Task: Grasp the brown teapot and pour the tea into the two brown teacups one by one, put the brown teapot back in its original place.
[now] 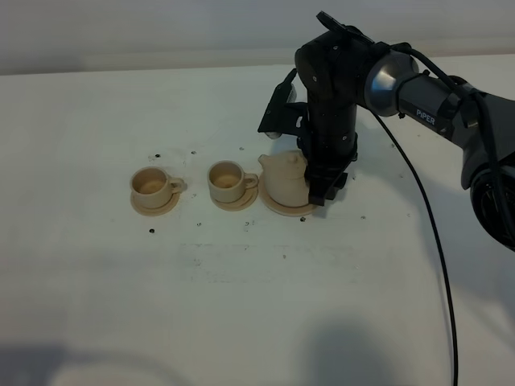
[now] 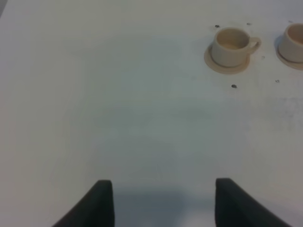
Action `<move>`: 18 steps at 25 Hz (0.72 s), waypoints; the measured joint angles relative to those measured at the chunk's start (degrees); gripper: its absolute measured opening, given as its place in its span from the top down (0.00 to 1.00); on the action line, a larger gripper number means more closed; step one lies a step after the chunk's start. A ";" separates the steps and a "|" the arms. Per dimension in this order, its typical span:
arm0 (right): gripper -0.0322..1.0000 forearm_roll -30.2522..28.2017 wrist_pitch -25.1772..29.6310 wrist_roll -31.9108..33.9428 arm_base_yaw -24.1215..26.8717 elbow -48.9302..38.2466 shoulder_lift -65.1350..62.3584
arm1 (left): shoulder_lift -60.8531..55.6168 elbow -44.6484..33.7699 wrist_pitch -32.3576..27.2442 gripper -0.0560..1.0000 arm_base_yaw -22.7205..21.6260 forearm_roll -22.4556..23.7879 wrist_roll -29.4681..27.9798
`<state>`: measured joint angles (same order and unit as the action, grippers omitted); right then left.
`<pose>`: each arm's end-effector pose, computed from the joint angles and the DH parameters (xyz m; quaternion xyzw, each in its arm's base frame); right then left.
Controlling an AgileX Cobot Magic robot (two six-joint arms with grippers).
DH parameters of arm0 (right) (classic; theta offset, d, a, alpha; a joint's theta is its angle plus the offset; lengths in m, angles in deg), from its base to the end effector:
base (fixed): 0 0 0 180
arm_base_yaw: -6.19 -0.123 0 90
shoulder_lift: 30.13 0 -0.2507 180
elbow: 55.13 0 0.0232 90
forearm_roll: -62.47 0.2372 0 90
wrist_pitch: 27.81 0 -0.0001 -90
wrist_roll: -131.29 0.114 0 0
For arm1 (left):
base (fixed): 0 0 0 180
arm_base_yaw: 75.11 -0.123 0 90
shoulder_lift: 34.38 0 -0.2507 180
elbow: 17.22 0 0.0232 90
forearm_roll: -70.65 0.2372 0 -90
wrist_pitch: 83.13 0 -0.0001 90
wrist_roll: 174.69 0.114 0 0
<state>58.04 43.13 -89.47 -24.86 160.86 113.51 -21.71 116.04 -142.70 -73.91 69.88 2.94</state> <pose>0.3793 0.2187 0.1082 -0.5958 0.8022 -0.0376 0.0091 0.0474 -0.0023 0.2634 -0.0088 0.8615 -0.0225 0.5072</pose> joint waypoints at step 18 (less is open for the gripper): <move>0.51 0.25 -0.64 2.23 0.00 -1.98 -3.98 | 0.00 0.00 0.00 0.50 0.00 0.00 0.00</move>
<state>58.29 42.49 -87.23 -24.86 158.88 109.53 -21.71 116.04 -142.70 -73.91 69.88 2.94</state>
